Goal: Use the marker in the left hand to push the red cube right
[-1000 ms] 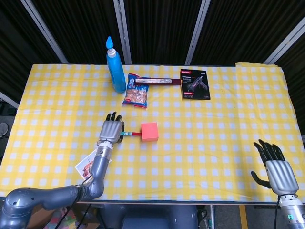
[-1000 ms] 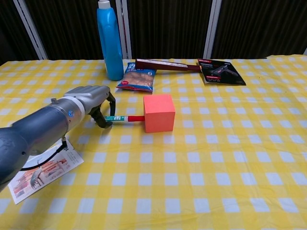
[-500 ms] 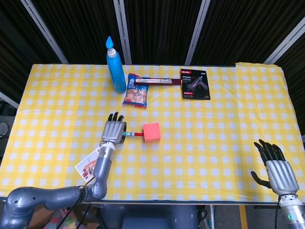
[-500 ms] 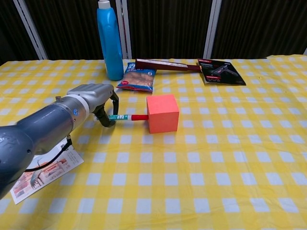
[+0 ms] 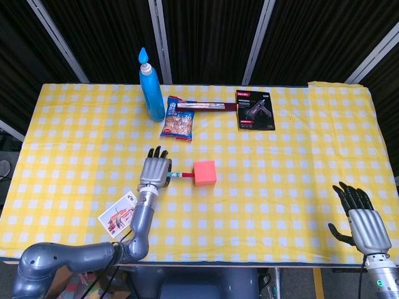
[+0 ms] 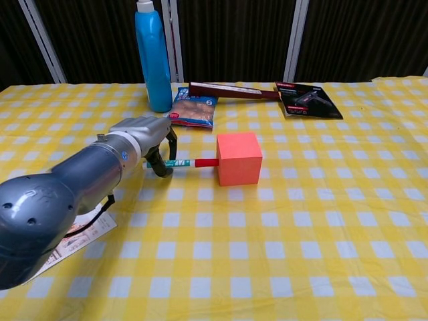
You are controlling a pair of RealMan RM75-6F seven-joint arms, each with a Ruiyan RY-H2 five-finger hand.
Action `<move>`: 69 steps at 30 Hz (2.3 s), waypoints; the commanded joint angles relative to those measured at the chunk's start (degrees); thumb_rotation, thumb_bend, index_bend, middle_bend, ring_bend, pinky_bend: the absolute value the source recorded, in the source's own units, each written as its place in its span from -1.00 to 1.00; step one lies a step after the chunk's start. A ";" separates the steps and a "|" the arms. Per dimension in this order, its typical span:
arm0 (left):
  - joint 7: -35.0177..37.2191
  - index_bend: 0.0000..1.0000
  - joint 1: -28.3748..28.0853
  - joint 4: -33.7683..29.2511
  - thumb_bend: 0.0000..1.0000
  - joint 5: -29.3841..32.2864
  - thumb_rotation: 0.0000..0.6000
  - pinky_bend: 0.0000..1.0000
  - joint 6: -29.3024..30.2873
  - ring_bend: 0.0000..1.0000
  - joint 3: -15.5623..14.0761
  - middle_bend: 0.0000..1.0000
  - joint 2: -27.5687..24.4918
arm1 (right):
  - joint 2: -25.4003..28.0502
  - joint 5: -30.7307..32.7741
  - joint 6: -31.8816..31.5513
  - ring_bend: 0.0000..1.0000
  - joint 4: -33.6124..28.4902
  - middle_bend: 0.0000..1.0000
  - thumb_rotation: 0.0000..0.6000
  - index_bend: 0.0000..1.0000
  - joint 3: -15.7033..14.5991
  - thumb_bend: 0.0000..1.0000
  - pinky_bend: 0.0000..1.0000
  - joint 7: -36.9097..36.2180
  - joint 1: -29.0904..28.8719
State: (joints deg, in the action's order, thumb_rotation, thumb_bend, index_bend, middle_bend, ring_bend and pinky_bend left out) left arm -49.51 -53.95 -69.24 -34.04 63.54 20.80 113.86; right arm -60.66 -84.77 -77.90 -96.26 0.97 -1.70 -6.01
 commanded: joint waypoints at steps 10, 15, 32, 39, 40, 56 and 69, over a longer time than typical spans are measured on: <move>-1.38 0.20 -5.79 6.65 -0.08 1.45 1.00 -0.84 -1.54 -1.00 3.95 -0.68 5.62 | 0.24 0.21 0.12 -1.00 -0.03 -1.00 1.00 -1.00 0.09 -0.25 -1.00 -0.75 -0.01; -1.52 0.20 -7.55 9.66 -0.08 2.15 1.00 -0.84 -1.97 -1.00 5.39 -0.68 7.51 | 0.35 0.34 0.14 -1.00 -0.04 -1.00 1.00 -1.00 0.15 -0.24 -1.00 -1.03 0.01; -3.81 0.20 -6.97 9.01 -0.07 4.19 1.00 -0.84 -1.11 -1.00 5.72 -0.69 6.78 | 0.43 0.39 -0.22 -1.00 -0.35 -1.00 1.00 -1.00 0.17 -0.25 -1.00 -0.92 0.24; -4.01 0.20 -8.92 10.46 -0.06 4.31 1.00 -0.84 -2.23 -1.00 6.63 -0.69 8.15 | 0.70 0.76 0.03 -1.00 -0.40 -1.00 1.00 -1.00 0.26 -0.24 -1.00 -1.41 0.24; -3.73 0.20 -9.31 10.93 -0.07 4.17 1.00 -0.84 -2.42 -1.00 6.89 -0.69 8.49 | 0.74 0.71 0.01 -1.00 -0.39 -1.00 1.00 -1.00 0.25 -0.24 -1.00 -1.47 0.25; -1.25 0.20 -18.77 21.05 -0.07 4.77 1.00 -0.84 -7.05 -1.00 13.03 -0.69 15.66 | 1.09 1.22 0.41 -1.00 -0.44 -1.00 1.00 -1.00 0.31 -0.24 -1.00 -1.82 0.24; 1.38 0.21 -19.21 22.95 -0.07 5.40 1.00 -0.84 -6.18 -1.00 11.28 -0.69 15.89 | 1.39 0.91 -0.20 -1.00 -0.48 -1.00 1.00 -1.00 0.19 -0.24 -1.00 -2.20 0.66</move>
State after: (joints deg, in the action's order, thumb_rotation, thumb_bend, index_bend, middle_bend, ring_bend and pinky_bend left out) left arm -48.00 -73.67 -46.11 -28.57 57.06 32.39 129.91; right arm -59.28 -83.86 -78.08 -96.74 1.16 -3.91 -5.36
